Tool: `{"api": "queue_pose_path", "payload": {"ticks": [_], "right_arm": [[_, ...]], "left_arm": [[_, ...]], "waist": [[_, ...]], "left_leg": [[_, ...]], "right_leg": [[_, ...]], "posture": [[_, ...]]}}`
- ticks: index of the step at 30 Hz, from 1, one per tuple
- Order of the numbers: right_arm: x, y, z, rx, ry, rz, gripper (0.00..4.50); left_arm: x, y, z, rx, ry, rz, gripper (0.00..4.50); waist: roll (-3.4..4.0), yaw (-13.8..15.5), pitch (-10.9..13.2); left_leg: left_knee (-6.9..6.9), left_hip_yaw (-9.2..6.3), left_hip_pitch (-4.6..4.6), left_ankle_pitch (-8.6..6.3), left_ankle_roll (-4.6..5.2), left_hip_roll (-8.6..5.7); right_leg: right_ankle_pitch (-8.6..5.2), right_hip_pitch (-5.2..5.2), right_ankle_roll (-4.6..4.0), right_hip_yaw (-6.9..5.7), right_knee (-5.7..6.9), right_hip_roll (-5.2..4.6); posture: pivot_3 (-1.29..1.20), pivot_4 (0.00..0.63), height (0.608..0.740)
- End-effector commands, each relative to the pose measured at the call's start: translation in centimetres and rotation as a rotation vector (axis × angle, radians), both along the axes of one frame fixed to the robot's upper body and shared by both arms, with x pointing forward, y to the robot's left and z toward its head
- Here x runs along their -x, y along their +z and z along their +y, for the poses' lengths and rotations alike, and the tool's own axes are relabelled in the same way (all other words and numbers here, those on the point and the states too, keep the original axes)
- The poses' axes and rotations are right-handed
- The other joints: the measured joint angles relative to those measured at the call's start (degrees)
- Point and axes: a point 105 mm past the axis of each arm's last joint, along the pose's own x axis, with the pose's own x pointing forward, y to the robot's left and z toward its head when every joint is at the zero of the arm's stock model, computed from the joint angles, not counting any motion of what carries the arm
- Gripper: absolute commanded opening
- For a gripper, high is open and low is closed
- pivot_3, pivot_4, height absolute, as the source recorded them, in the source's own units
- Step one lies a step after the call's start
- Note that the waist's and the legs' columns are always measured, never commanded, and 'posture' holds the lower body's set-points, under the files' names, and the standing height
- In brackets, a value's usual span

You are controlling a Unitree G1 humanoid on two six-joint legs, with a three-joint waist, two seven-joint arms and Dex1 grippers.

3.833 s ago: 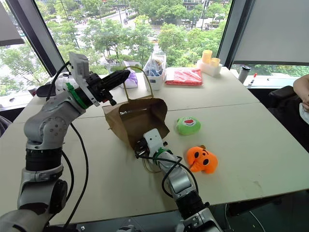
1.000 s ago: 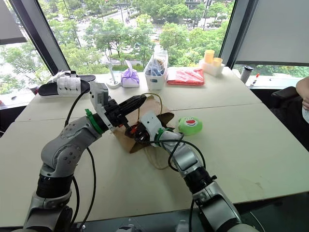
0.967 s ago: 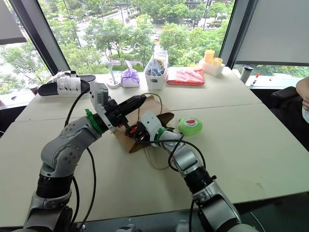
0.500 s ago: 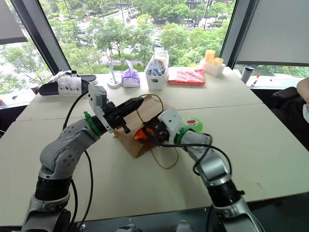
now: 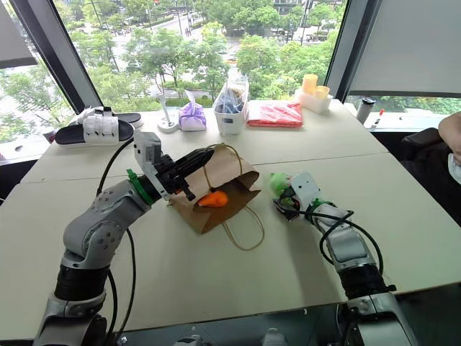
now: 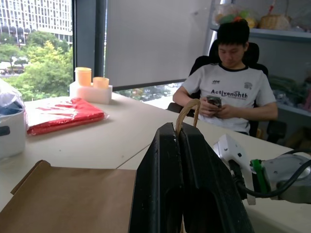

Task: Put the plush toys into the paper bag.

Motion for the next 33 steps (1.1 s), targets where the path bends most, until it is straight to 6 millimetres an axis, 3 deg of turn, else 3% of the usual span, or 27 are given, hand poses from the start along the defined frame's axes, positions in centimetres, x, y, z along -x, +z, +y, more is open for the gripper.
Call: {"api": "queue_pose_path", "payload": {"ticks": [1,3,6,12,17,20,22,27,33], "right_arm": [[-1.3,0.3,-0.1,0.043,-0.027,-0.052,4.48],[-1.7,0.5,0.0,0.049,-0.030,-0.073,4.24],[-2.1,1.1,-0.1,0.040,-0.043,-0.103,3.22],[-1.1,2.7,0.5,0.017,0.013,-0.127,0.13],[3.5,5.8,2.9,-0.001,0.211,-0.134,0.02],[6.6,6.1,5.7,-0.055,0.353,-0.078,0.02],[7.5,5.8,7.2,-0.076,0.395,-0.052,0.02],[6.7,4.5,10.5,-0.130,0.414,-0.029,0.02],[3.2,4.3,13.2,-0.128,0.388,-0.073,0.02]], "left_arm": [[0.7,1.3,-0.1,0.010,0.010,-0.070,0.00],[0.7,1.4,-0.1,0.012,0.013,-0.072,0.00],[0.7,1.4,-0.2,0.017,0.019,-0.073,0.00],[0.6,1.4,-0.1,0.022,0.023,-0.069,0.00],[0.4,1.5,-0.1,0.018,0.021,-0.068,0.00],[0.1,1.7,-0.1,0.015,0.016,-0.071,0.00],[0.0,1.7,-0.3,0.014,0.007,-0.072,0.00],[0.2,1.8,-0.8,0.012,-0.018,-0.069,0.00],[0.5,2.2,-0.9,0.028,-0.025,-0.067,0.00]], "waist": [[0.00,0.2,0.0],[-0.01,0.3,0.0],[-0.01,0.4,0.0],[0.00,0.4,0.0],[0.01,0.7,0.0],[0.01,0.6,0.0],[0.01,0.5,0.0],[0.00,0.5,0.0],[0.00,0.5,0.0]], "left_leg": [[0.00,0.00,0.00,0.01,-0.01,-0.01],[0.03,-0.02,0.00,0.01,-0.01,-0.01],[0.05,-0.02,-0.01,0.01,-0.01,-0.02],[0.03,-0.04,-0.02,0.01,-0.01,-0.02],[0.02,-0.12,-0.12,0.00,0.00,-0.03],[0.06,-0.19,-0.16,-0.01,0.02,-0.03],[0.06,-0.22,-0.11,-0.02,0.03,-0.01],[0.06,-0.23,-0.06,-0.01,0.02,-0.01],[0.06,-0.24,-0.06,0.00,-0.01,-0.02]], "right_leg": [[0.00,0.01,0.00,0.01,0.00,0.00],[0.00,0.04,0.00,0.00,0.00,0.00],[0.00,0.06,0.00,0.01,-0.01,0.00],[0.00,0.05,0.00,0.00,-0.02,0.00],[-0.01,0.00,0.02,-0.03,-0.04,-0.01],[-0.01,-0.01,0.02,-0.03,-0.07,0.00],[-0.01,-0.01,0.02,-0.02,-0.03,0.00],[-0.01,0.02,0.02,-0.02,0.00,0.00],[0.00,0.01,0.01,-0.01,-0.01,0.00]], "posture": [[0.00,0.150,0.740],[0.00,0.150,0.740],[0.00,0.150,0.740],[0.00,0.150,0.740],[0.00,0.150,0.740],[0.00,0.150,0.740],[0.00,0.150,0.740],[0.00,0.150,0.740],[0.00,0.150,0.740]]}}
